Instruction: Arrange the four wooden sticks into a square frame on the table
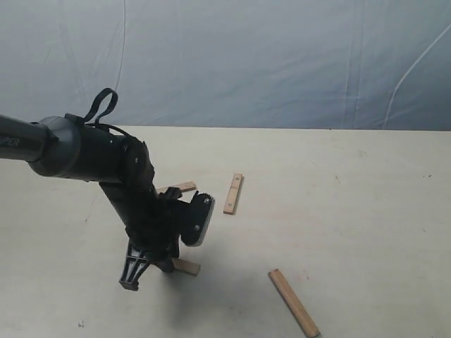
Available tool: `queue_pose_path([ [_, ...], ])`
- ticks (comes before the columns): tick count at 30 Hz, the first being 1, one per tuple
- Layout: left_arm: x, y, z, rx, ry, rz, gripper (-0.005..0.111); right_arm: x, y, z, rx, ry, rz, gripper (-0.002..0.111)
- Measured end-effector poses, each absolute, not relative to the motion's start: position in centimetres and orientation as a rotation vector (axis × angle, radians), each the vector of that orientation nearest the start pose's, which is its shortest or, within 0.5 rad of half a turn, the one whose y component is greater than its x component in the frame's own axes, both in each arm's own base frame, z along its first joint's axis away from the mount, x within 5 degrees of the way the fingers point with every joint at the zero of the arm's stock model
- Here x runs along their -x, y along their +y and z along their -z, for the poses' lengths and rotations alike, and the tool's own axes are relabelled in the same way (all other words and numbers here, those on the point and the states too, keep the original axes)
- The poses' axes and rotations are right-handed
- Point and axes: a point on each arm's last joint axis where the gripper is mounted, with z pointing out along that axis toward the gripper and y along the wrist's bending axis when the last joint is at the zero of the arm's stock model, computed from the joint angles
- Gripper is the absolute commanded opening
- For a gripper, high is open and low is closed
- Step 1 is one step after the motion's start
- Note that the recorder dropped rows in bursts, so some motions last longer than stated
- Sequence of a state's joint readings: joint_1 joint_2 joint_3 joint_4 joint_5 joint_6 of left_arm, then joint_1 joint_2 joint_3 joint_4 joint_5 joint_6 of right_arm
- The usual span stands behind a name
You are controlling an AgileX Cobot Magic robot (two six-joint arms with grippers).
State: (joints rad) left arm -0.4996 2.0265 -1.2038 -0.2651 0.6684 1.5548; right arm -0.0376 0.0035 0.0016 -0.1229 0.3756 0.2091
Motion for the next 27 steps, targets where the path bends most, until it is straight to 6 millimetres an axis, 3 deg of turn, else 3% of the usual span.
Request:
queue_pose_path([
  [7, -32.3, -19.4, -12.6, 2.540, -2.241, -0.154, 0.000, -5.3, -0.6, -17.9, -0.156, 1.855, 0.001, -0.001],
  [9, -32.3, -19.4, -13.7, 2.457, -2.366, -0.159, 0.000, -5.3, -0.6, -17.9, -0.156, 1.855, 0.001, -0.001],
  [12, -33.0, -19.6, -16.8, 2.262, -2.687, -0.162, 0.000, -5.3, -0.6, -17.9, -0.156, 1.855, 0.001, -0.001],
  [15, -34.4, -19.0, -19.3, 1.865, -3.088, -0.228, 0.000, -5.3, -0.6, -17.9, -0.156, 1.855, 0.001, -0.001],
  [19, -36.2, -17.0, -20.5, 0.994, -3.487, -0.407, 0.000, -5.3, -0.6, -17.9, -0.153, 1.855, 0.003, -0.001],
  [22, -37.0, -15.7, -19.7, 0.490, -3.539, -0.483, 0.000, -5.3, -0.6, -17.9, -0.153, 1.855, 0.003, -0.001],
  [27, -37.8, -15.3, -17.0, 0.093, -3.500, -0.512, 0.000, -5.3, -0.6, -17.9, -0.153, 1.855, 0.003, -0.001],
])
